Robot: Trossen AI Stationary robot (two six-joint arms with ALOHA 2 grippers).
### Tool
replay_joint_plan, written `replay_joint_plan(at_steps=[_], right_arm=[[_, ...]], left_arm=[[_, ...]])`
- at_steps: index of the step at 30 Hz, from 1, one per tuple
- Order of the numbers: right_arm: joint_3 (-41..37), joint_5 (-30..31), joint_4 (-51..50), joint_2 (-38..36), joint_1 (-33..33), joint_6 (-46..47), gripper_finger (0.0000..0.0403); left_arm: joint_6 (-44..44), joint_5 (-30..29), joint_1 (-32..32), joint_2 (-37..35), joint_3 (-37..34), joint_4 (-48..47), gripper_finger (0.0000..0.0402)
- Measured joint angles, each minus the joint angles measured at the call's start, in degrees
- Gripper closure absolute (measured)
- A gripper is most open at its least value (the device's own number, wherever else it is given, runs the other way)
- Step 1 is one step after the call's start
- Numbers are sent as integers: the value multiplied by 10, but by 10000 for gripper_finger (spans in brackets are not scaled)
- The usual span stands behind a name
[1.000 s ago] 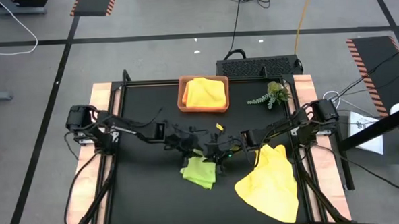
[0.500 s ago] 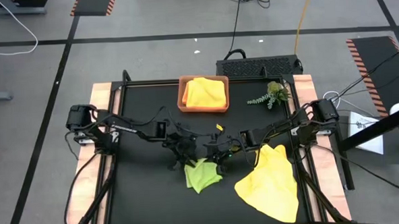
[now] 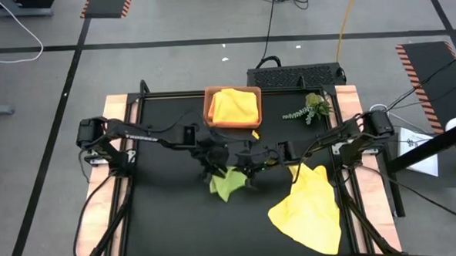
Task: Fold microfiber towels
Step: Put the folded green towel into the orange bin
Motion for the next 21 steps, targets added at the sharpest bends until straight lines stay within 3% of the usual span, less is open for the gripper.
replay_joint_plan(at_steps=[7,10,13,21], right_arm=[[0,10,9,-54,-56,-31,400],[0,8,12,-60,-100,-48,400],[0,3,12,-59,-153,-52,399],[1,-93,66,-54,-283,-13,399]], left_arm=[[28,-110,13,-16,103,-187,283],[33,-156,15,-30,128,-224,284],[30,-189,14,-58,126,-254,284],[-5,-284,-7,-182,73,-254,284]])
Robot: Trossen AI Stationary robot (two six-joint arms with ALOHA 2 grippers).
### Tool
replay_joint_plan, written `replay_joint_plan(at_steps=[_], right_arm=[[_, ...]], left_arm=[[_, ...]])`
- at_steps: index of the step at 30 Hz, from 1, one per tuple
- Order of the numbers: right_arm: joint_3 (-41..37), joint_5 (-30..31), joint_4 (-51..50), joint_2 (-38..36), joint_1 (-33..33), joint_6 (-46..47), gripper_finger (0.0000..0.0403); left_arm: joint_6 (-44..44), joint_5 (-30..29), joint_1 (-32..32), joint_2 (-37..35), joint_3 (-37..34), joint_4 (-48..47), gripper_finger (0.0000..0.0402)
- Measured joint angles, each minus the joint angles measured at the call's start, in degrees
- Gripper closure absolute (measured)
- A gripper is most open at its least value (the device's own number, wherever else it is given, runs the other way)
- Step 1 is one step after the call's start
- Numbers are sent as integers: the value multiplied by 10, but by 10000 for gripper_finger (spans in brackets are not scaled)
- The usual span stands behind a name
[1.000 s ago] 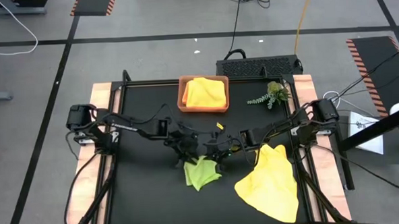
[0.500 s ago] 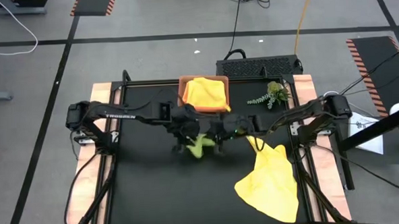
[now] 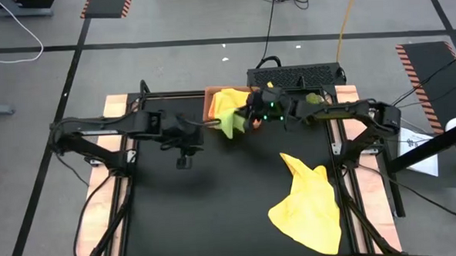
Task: Fold microfiber towels
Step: Put the folded green towel into the orange bin
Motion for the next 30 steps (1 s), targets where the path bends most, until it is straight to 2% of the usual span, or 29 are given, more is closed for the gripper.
replay_joint_plan(at_steps=[6,12,19,24,30], right_arm=[[0,-8,13,33,-75,30,399],[-1,-10,60,105,-132,54,399],[-1,-54,110,161,-167,79,394],[-1,-55,109,158,-166,72,353],[-1,-84,77,108,-164,74,260]], left_arm=[[-7,-4,-9,-61,-68,83,284],[0,-7,-5,-69,-123,120,284],[8,-8,3,-66,-160,155,284],[9,-7,7,-66,-169,159,284],[6,-7,7,-68,-169,159,284]])
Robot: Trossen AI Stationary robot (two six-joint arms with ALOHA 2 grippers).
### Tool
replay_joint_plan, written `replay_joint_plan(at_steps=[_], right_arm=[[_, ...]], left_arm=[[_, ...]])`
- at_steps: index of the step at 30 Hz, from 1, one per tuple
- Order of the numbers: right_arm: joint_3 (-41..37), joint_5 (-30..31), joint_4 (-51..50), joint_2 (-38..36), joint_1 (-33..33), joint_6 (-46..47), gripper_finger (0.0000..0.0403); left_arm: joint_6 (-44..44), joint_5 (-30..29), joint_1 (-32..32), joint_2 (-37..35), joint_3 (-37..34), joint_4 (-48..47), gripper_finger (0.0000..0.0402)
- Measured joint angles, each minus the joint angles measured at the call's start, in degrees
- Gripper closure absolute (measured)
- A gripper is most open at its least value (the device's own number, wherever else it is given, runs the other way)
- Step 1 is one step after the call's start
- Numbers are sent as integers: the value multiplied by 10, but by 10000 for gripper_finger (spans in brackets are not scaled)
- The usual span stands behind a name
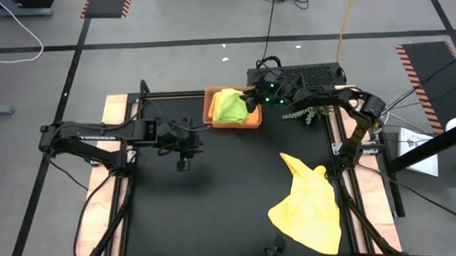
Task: Fold microfiber towels
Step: Put the folded green towel into the orange bin
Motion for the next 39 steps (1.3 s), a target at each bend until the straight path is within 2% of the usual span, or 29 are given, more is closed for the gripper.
replay_joint_plan(at_steps=[4,7,10,13,18,21,26,29,34,39], right_arm=[[0,0,-71,-64,0,-18,211],[-4,1,-95,-111,8,-40,195],[-22,2,-53,-141,32,-56,195],[-44,8,29,-141,66,-78,205],[-55,76,147,-76,107,-140,233],[-29,80,158,-14,104,-158,255],[59,81,100,97,86,-177,298],[107,81,26,139,79,-178,320],[146,81,-89,167,76,-180,343],[148,79,-100,160,76,-168,348]], left_arm=[[0,0,0,-1,0,0,284],[3,-5,0,-1,0,1,284],[6,-20,-1,-1,0,25,284],[18,-25,-1,-1,0,59,284],[19,-16,-2,-1,0,99,284],[20,-13,-5,-1,0,105,284],[21,-13,-5,-1,0,116,284],[18,-13,-6,-1,0,113,284],[22,-13,-8,-1,0,113,284],[21,-13,-8,-1,0,115,284]])
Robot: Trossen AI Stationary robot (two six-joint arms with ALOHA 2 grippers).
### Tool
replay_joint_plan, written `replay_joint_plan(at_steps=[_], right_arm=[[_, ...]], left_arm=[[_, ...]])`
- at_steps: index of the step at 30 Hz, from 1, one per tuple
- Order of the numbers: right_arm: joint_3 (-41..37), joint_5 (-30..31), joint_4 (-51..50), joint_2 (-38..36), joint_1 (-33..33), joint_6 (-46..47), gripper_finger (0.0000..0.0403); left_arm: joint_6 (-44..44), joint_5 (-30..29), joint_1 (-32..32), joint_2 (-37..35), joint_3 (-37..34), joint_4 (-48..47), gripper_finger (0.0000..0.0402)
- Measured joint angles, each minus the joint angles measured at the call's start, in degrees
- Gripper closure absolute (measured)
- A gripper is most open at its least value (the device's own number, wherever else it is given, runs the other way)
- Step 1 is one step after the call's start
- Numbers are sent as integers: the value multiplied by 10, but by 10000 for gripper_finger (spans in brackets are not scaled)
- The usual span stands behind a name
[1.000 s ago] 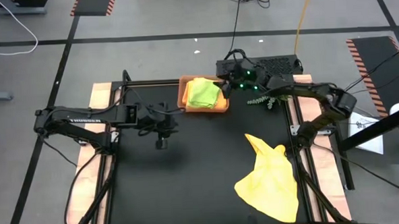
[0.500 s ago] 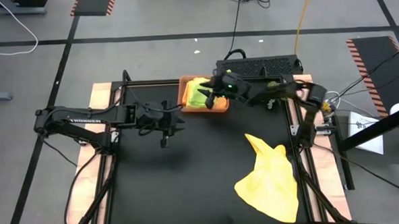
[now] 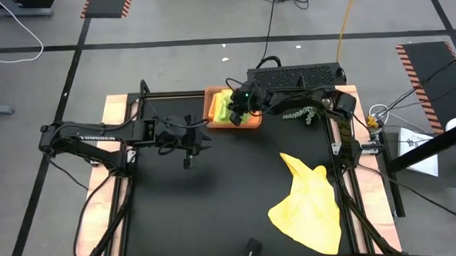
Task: Fold microfiber towels
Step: Put the folded green towel into the orange bin, then fold the yellow towel
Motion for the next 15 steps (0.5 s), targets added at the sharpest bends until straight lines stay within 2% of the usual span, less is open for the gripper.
replay_joint_plan(at_steps=[3,8,11,15], right_arm=[[-1,-1,-3,-26,1,6,348],[-1,-5,-14,-112,19,7,348],[-8,-24,-36,-180,46,-13,348],[-50,-28,-38,-293,99,-44,348]], left_arm=[[0,0,-1,0,0,0,284],[-1,-1,-12,-17,1,-12,284],[-2,-20,-30,-62,19,-92,284],[-39,-64,-64,-159,16,-107,284]])
